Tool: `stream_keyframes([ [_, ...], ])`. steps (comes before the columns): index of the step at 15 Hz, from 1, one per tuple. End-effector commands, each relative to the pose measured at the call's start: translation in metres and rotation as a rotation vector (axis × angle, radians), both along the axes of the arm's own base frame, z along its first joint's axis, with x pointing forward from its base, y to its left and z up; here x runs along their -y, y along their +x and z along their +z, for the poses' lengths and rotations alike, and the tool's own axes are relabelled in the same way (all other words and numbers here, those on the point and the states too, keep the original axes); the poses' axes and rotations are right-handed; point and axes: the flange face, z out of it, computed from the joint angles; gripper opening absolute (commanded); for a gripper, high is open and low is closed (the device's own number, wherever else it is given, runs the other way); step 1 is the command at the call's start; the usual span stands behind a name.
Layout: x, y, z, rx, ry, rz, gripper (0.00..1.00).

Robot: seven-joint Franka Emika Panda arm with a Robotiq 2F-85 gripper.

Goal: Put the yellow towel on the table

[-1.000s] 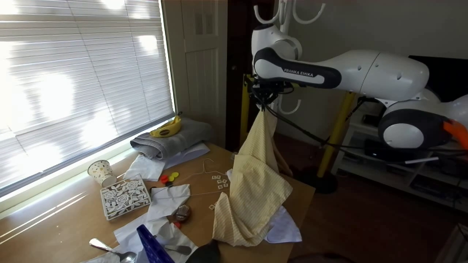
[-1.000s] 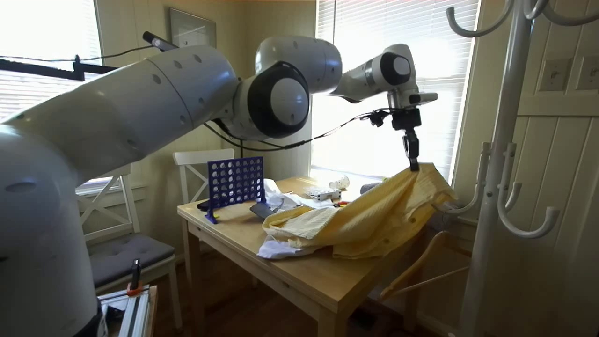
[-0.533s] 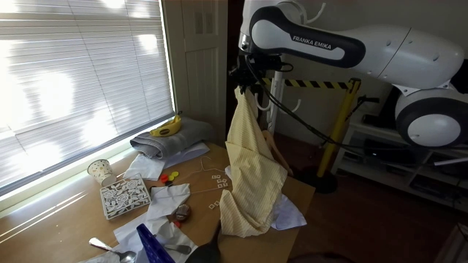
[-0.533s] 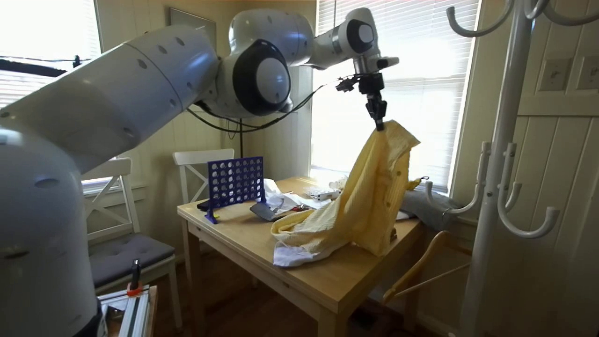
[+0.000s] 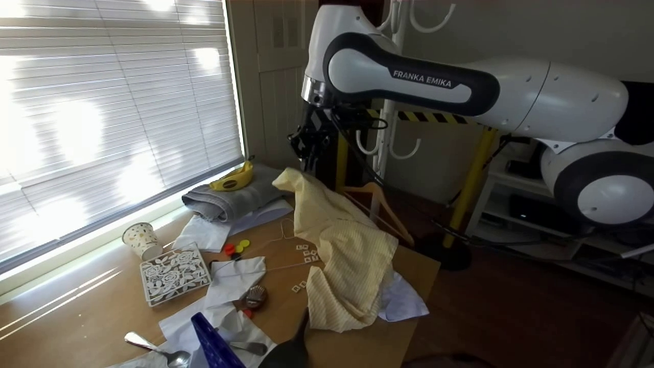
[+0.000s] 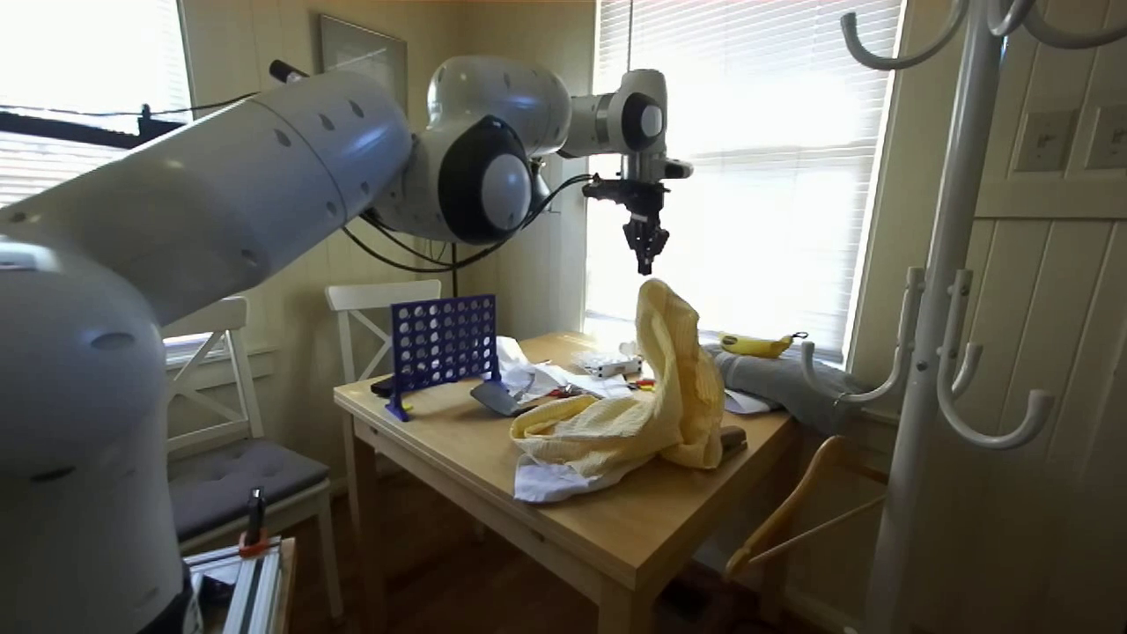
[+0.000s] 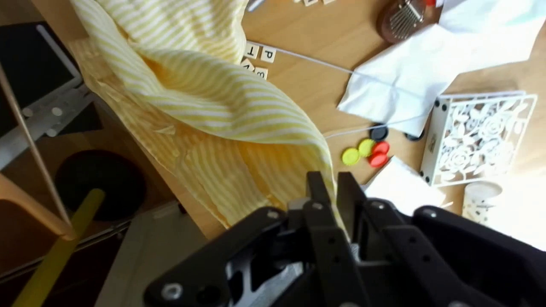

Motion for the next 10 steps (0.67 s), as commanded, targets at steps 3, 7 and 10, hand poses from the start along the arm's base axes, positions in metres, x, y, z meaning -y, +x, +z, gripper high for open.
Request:
stream_keyframes([
  [3, 0.058, 0.0, -0.009, -0.225, 0.004, 0.211, 0.6],
  [7, 0.065, 0.007, -0.012, -0.197, -0.018, 0.183, 0.6],
  [10, 0.061, 0.005, -0.012, -0.201, -0.016, 0.194, 0.6],
])
